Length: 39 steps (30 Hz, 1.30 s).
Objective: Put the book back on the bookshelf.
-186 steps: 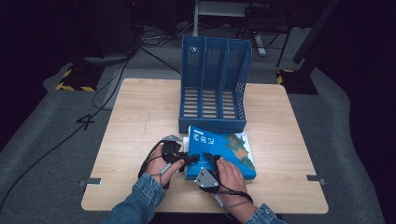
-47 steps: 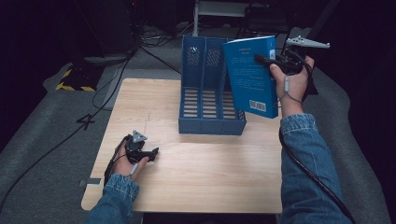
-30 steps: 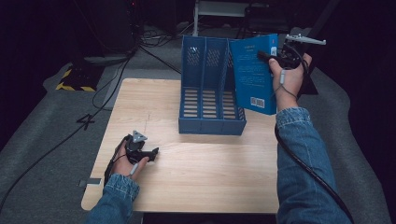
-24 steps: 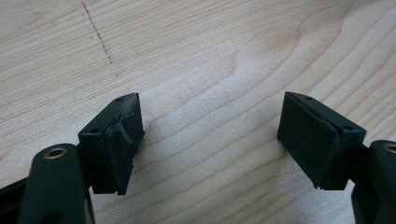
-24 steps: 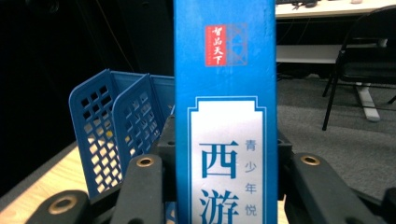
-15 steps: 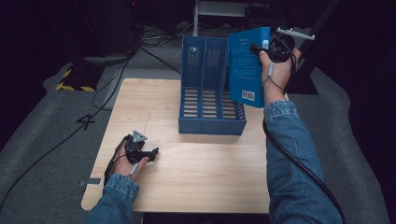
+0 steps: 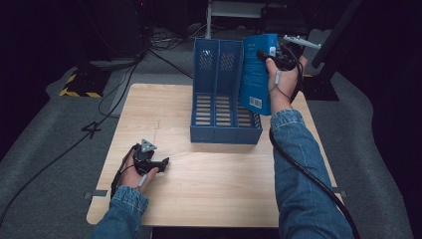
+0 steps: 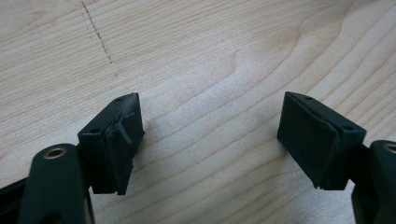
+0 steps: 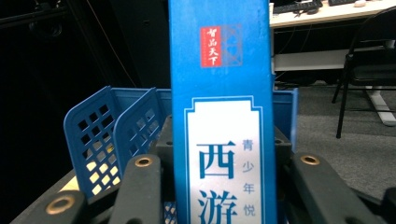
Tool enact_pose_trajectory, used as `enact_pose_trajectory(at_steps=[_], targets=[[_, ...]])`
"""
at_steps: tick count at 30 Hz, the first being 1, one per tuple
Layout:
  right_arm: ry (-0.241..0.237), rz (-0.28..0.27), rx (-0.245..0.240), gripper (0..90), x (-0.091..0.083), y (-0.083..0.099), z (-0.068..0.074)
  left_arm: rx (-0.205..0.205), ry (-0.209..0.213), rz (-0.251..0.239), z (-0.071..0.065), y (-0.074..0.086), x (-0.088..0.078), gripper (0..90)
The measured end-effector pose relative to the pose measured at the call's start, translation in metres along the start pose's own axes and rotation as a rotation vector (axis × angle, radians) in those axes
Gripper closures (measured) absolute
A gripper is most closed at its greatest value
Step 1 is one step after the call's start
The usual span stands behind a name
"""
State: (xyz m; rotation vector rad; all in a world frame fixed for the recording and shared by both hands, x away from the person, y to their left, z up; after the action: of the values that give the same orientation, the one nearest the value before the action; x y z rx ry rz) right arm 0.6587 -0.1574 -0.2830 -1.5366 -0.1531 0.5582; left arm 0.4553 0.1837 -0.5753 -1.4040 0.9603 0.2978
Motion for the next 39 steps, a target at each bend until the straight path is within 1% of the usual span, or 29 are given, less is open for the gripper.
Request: enact_pose_trajectory(at_steps=[2,3,6,8,11,15,16,17,18,20,21,22,24,25,26,27,28,29,30,31,32,33,34,35,38,39], targets=[[-0.004,0.002,-0.015,61.1,0.002,0.003,0.005,0.003,0.0,0.001,0.0,0.0,0.0,22.6],[-0.003,0.019,-0.041,60.9,0.004,0.008,0.01,0.003,0.0,0.001,0.0,0.0,0.0,22.6],[-0.003,0.034,-0.054,60.8,0.006,0.012,0.013,0.004,-0.001,0.001,0.0,0.0,0.0,22.6],[-0.004,0.062,-0.064,60.6,0.008,0.019,0.016,0.004,0.0,0.001,0.0,0.0,0.0,22.6],[-0.001,0.082,-0.076,60.5,0.011,0.025,0.017,-0.004,0.002,0.002,-0.001,0.0,0.001,22.0],[0.021,0.098,-0.121,60.3,0.014,0.037,0.02,-0.004,0.001,0.003,-0.001,0.0,0.001,21.7],[0.021,0.098,-0.121,60.3,0.014,0.037,0.02,-0.004,0.001,0.003,-0.001,0.0,0.001,21.7],[0.028,0.109,-0.132,60.3,0.017,0.045,0.02,-0.004,0.0,0.003,-0.001,0.0,0.001,21.7],[0.028,0.109,-0.132,60.3,0.017,0.045,0.02,-0.004,0.0,0.003,-0.001,0.0,0.001,21.7],[0.035,0.124,-0.138,60.2,0.02,0.053,0.021,-0.004,0.0,0.003,-0.001,0.0,0.001,21.7],[0.041,0.138,-0.147,60.0,0.024,0.06,0.021,-0.004,-0.002,0.003,-0.001,0.0,0.001,21.7],[0.041,0.138,-0.147,60.0,0.024,0.06,0.021,-0.003,-0.002,0.003,-0.001,0.0,0.001,21.7],[0.051,0.15,-0.166,59.8,0.027,0.066,0.021,-0.004,-0.001,0.003,-0.001,0.0,0.001,21.7],[0.056,0.164,-0.178,59.8,0.029,0.072,0.021,-0.004,-0.001,0.003,-0.001,0.0,0.001,21.7],[0.056,0.164,-0.178,59.8,0.029,0.072,0.021,-0.004,0.0,0.002,-0.001,0.0,0.001,21.7],[0.046,0.199,-0.158,59.7,0.032,0.083,0.019,-0.004,0.001,0.002,-0.001,0.0,0.001,21.7],[0.046,0.199,-0.158,59.7,0.032,0.083,0.019,-0.004,0.001,0.002,-0.001,0.0,0.001,21.7],[0.037,0.231,-0.129,59.6,0.035,0.094,0.017,-0.004,0.002,0.0,-0.001,0.0,0.001,21.7],[0.037,0.231,-0.129,59.6,0.035,0.094,0.017,-0.004,0.002,0.0,-0.001,0.0,0.001,21.7],[0.029,0.203,-0.114,59.3,0.033,0.094,0.018,-0.003,0.003,0.003,-0.001,0.0,0.001,21.6],[0.029,0.203,-0.114,59.3,0.033,0.094,0.018,-0.004,0.002,0.0,-0.001,0.0,0.001,21.6],[0.038,0.204,-0.124,59.1,0.033,0.095,0.018,-0.003,0.004,0.003,-0.001,0.0,0.001,21.6],[0.046,0.224,-0.134,58.7,0.031,0.098,0.019,-0.003,0.004,0.003,-0.001,0.0,0.001,21.5],[0.046,0.224,-0.134,58.7,0.031,0.098,0.019,-0.003,0.004,0.003,-0.001,0.0,0.001,21.5],[0.051,0.282,-0.141,58.4,0.026,0.108,0.021,-0.004,0.004,0.004,-0.001,0.0,0.001,21.5],[0.052,0.292,-0.14,57.8,0.024,0.112,0.022,-0.002,0.004,0.003,-0.001,0.0,0.001,21.5]])
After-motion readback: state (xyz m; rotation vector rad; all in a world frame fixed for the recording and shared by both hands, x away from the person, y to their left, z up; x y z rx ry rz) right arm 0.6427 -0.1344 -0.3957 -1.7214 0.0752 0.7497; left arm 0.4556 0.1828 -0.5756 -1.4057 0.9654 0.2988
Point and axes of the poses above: each handheld gripper's, and its own axes: x roughly forward along the jaws, y roughly out of its underside, z roughly to its left, the point moved 10 cm from there along x, roughly forward along the jaws, and after that the axes turned 8 degrees about -x, right-handed, at the moved point
